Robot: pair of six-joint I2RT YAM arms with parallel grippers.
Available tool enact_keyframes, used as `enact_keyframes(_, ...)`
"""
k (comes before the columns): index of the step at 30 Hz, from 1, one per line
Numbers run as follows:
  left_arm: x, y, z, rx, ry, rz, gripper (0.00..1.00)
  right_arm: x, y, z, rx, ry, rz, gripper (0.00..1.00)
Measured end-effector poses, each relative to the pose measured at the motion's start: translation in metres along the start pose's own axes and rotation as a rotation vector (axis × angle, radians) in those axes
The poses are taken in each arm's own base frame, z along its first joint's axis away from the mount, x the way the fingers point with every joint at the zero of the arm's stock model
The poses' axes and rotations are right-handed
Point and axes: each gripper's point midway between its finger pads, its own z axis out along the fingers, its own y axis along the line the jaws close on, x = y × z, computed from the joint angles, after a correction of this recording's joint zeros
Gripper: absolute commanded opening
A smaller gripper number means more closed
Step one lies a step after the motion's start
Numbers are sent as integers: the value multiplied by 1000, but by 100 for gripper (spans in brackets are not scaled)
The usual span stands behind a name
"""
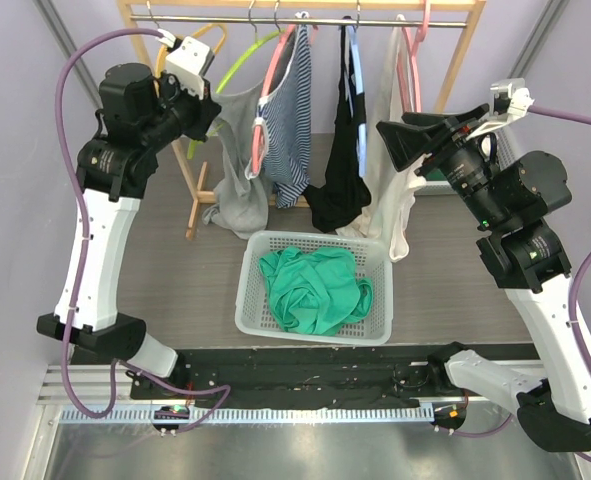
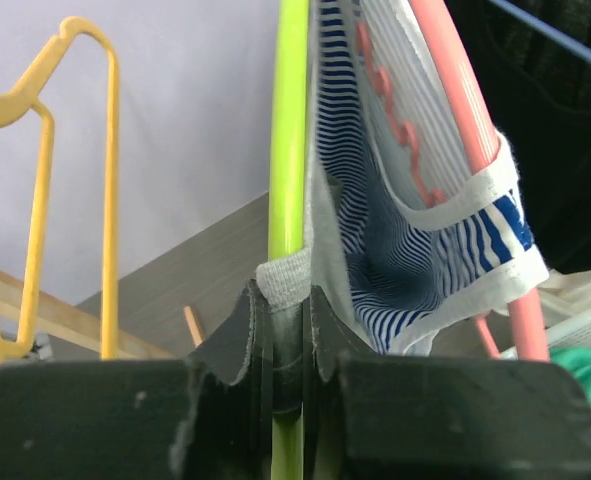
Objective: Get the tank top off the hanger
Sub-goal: Pick up the hanger from the clothesline.
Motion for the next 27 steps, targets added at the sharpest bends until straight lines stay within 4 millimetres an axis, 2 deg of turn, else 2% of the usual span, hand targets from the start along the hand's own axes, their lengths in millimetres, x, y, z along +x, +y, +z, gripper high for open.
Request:
enact_keyframes(6, -1, 0, 9, 6, 7, 16, 0, 0, -1, 0, 3, 1, -7, 68)
enact_keyframes(17, -7, 10, 4, -80, 6, 51, 0, 6, -3, -2, 9, 16, -9, 67)
enact_keyframes(24, -16, 20, -13, -156, -34, 42, 0, 13, -5, -8, 14, 30, -7, 66)
enact_keyframes(27, -26, 25, -22, -195, -72, 19, 0, 15, -5, -10, 16, 34, -6, 66)
